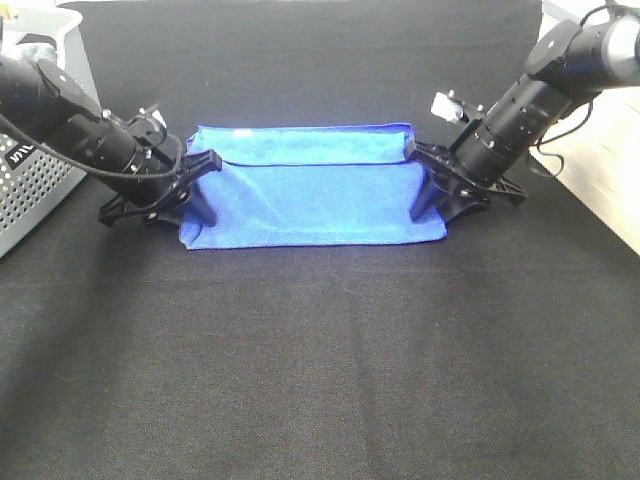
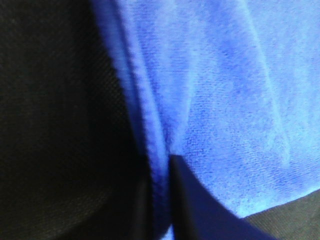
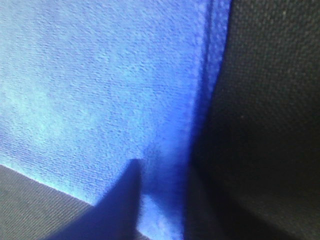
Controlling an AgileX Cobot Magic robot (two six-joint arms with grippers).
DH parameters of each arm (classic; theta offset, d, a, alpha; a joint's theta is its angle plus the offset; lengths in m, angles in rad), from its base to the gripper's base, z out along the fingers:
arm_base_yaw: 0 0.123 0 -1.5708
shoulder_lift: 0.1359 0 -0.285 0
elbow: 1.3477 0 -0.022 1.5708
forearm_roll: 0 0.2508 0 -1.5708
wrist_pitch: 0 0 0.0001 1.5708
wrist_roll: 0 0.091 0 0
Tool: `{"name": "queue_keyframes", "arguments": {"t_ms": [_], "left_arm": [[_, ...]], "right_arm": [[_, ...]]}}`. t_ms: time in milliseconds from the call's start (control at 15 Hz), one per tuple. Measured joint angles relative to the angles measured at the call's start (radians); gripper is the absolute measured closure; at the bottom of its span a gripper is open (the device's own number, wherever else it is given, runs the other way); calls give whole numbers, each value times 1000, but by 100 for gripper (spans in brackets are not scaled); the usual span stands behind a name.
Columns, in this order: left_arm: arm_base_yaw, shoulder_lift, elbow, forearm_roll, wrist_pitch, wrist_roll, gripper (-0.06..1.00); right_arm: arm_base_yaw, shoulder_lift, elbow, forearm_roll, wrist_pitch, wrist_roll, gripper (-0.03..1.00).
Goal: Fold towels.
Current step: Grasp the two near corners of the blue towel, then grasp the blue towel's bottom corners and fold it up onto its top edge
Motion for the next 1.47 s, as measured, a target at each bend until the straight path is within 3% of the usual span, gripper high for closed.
{"name": "queue_keyframes", "arguments": {"t_ms": [133,467,667,933,1267,1467], "left_arm": [[0,2,0,1,10,0,92],[-5,-68,74,137,140,0,92],[-5,-169,236,148,133,11,92],[-7,-286,457,164,64,16,92],[-7,-317,447,176,33,5,92],[-7,-318,348,186,-12,-100,92]], "right_arm": [[0,5,0,0,7,19,97],[0,-81,104,-1,42,45,97],[0,-193,297,5,17,37,97],[1,-329,579,54,-98,-8,97],[1,-336,566,65,-113,-26,97],[1,-317,403,51,-112,-26,97]]}}
